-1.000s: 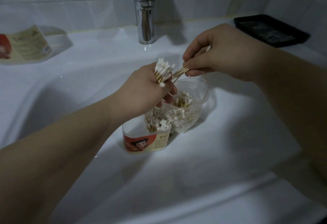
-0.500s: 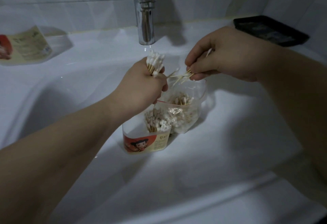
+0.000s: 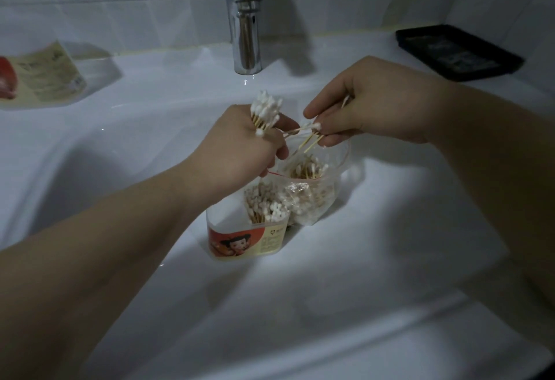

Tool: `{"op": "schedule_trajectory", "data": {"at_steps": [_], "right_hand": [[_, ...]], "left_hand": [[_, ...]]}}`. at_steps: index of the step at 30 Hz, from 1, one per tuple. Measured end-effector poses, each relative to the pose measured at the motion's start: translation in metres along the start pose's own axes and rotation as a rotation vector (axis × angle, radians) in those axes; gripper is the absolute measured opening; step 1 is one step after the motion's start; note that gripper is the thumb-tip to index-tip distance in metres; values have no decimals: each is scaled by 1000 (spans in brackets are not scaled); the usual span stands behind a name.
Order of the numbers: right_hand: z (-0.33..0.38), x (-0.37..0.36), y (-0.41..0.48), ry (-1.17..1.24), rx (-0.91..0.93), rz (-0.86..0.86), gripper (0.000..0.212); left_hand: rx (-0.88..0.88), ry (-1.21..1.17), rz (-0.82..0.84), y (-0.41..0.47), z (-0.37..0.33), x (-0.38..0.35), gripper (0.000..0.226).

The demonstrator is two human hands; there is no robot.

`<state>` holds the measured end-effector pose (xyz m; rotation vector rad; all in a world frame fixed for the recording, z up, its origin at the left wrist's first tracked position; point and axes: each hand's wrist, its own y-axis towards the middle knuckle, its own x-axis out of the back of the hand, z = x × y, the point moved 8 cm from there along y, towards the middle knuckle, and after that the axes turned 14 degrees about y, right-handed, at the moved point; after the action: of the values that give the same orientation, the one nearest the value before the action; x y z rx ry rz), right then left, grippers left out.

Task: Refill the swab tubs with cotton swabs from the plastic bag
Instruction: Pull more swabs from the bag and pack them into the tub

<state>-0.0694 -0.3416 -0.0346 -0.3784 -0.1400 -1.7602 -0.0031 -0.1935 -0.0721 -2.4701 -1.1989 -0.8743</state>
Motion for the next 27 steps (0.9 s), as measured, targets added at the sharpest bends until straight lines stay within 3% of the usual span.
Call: {"op": "schedule_trajectory", "data": {"at_steps": [7, 16, 27], "right_hand": [[7, -9, -3, 114, 52, 38, 21], [11, -8, 0, -68, 143, -23, 23], [10, -3, 5, -143, 148, -92, 21]], "left_hand": [[41, 113, -7, 2, 8, 0, 20], [52, -48, 118, -6, 0, -11, 15], [57, 19, 142, -5, 4, -16, 21]]}}
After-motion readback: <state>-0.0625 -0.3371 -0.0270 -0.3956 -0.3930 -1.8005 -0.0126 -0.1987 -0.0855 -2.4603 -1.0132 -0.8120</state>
